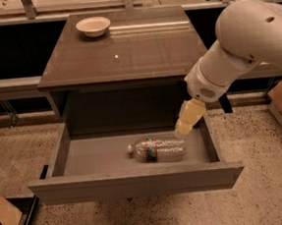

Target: Pick water bottle from top drawer and place on counter

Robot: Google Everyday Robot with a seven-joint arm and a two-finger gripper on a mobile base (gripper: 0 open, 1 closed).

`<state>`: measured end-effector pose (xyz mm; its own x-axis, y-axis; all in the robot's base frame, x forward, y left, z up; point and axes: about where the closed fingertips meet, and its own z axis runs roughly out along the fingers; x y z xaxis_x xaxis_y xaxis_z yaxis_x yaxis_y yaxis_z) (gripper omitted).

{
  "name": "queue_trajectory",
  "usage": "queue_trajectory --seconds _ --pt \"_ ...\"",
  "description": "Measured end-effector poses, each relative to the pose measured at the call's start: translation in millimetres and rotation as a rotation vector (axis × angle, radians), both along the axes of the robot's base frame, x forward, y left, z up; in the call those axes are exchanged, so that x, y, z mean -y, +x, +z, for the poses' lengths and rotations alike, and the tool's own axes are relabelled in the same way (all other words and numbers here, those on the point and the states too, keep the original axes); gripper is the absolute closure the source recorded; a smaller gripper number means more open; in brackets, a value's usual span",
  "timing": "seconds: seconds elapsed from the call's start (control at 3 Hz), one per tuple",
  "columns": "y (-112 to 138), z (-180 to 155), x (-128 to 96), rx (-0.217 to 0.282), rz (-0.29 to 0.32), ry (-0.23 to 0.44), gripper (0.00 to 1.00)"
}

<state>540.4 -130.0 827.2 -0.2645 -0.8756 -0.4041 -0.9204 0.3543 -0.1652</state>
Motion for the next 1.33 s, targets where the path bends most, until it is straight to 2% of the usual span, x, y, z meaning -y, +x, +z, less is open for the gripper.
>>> queue_trajectory --seconds 0.33,0.67,1.33 --pt "-0.9 1.3 0.1 -0.002 -0.017 0.005 0.0" --pt "-1.8 -15.4 -10.0 -0.028 0.001 0.031 0.0" --pt "18.9 -102.0 -34.5 -0.104 -0.004 0.176 0.0"
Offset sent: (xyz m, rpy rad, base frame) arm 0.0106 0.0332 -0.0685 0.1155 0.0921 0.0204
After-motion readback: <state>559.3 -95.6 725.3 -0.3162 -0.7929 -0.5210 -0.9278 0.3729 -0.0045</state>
